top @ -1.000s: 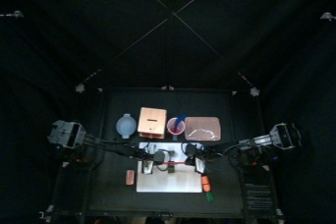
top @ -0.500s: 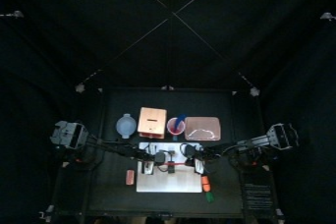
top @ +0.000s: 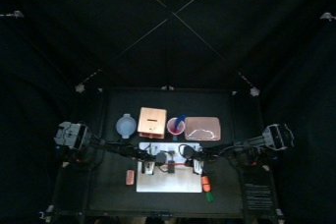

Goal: Place sushi on board then cut the sushi with the knife then place the pieces on the plate
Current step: Cut the sushi into 4 pieces

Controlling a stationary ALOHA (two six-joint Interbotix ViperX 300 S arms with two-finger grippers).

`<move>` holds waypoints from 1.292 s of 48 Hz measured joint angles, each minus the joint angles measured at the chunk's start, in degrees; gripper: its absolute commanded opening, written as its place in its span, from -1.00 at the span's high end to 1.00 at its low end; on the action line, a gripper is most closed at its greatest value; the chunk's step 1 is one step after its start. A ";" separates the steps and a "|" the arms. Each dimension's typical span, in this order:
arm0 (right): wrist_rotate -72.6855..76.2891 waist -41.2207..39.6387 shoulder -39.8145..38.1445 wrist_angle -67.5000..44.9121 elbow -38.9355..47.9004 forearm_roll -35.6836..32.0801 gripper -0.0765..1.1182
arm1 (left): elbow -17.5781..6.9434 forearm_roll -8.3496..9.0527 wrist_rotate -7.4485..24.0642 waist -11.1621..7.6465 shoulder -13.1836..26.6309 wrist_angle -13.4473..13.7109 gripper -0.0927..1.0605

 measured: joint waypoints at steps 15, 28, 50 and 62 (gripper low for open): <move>0.00 0.09 2.81 -0.18 -0.70 -0.18 0.14 | -0.18 0.09 0.00 0.18 1.41 -0.26 0.04; 0.00 -0.88 2.81 -0.18 -0.70 -2.20 0.14 | -0.26 1.23 0.09 1.76 1.41 -0.44 0.04; 0.44 -1.85 1.14 0.62 -0.70 -2.81 0.14 | -0.79 2.72 0.18 2.29 1.14 -0.09 0.04; 0.18 -2.02 -3.34 3.87 -1.05 -2.90 0.14 | -0.88 3.16 0.18 2.29 -2.99 2.72 0.04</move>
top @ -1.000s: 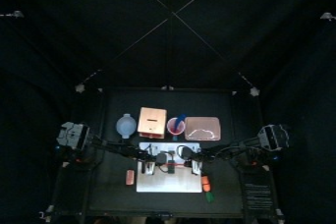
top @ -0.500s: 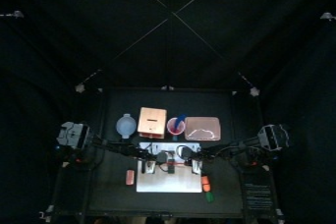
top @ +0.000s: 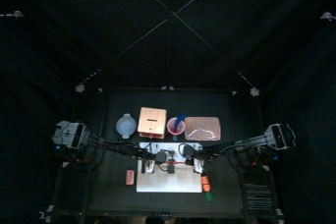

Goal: Place sushi on board then cut the sushi with the knife then place the pieces on the plate
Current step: Cut the sushi into 4 pieces

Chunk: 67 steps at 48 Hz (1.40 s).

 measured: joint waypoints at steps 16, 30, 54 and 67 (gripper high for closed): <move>0.00 0.88 -3.34 1.58 -0.26 1.23 0.14 | 0.00 0.09 -0.35 -2.02 -2.90 1.23 0.04; -0.09 2.99 -3.34 1.58 -0.35 3.52 0.14 | -0.44 -3.69 -0.44 -4.39 -1.32 0.70 0.04; -0.09 3.69 -1.67 1.32 -0.35 3.78 0.14 | -0.70 -4.83 -0.44 -5.01 0.18 0.00 0.04; -0.09 3.78 -1.32 1.23 -0.35 3.78 0.14 | -0.88 -5.01 -0.44 -5.01 0.79 -0.09 0.04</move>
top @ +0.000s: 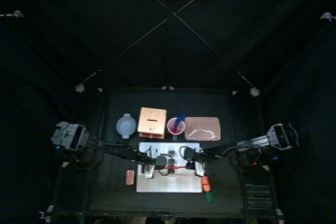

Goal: Place sushi on board then cut the sushi with the knife then place the pieces on the plate
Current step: Cut the sushi into 4 pieces

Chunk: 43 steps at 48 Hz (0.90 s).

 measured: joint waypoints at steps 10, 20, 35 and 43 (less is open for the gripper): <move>0.00 0.00 0.70 -0.09 0.00 -0.09 0.14 | 0.00 -0.09 0.00 0.00 0.35 0.00 0.04; 0.09 0.26 2.29 -0.35 -0.18 0.00 0.14 | 0.00 -0.26 0.00 0.00 1.14 0.00 0.04; 0.09 2.02 6.59 -2.46 -0.70 2.46 0.14 | -0.09 -1.76 0.18 -0.09 3.25 0.00 0.04; 0.18 2.90 9.32 -3.43 -1.41 2.90 0.14 | -0.18 -1.93 0.18 -0.35 4.39 0.00 0.04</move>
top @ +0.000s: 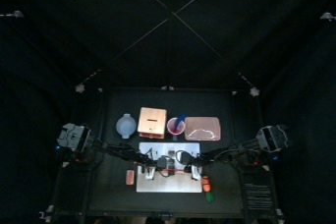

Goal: Place sushi on board then cut the sushi with the knife then place the pieces on the plate
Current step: Cut the sushi into 4 pieces

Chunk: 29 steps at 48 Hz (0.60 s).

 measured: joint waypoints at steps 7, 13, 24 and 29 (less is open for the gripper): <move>0.00 1.05 1.23 -0.09 -0.62 1.14 0.14 | -0.09 -1.05 0.00 -0.35 -0.09 0.00 0.04; 0.00 2.02 1.41 -0.09 -1.14 2.20 0.14 | 0.00 -1.67 0.00 -1.14 -0.09 0.00 0.04; -0.09 2.81 1.41 0.00 -1.85 2.02 0.14 | -0.09 -1.76 0.00 -2.02 -0.09 0.00 0.04; 0.00 2.81 0.70 0.35 -1.85 1.05 0.14 | -0.26 -1.67 0.35 -2.11 -0.62 0.09 0.04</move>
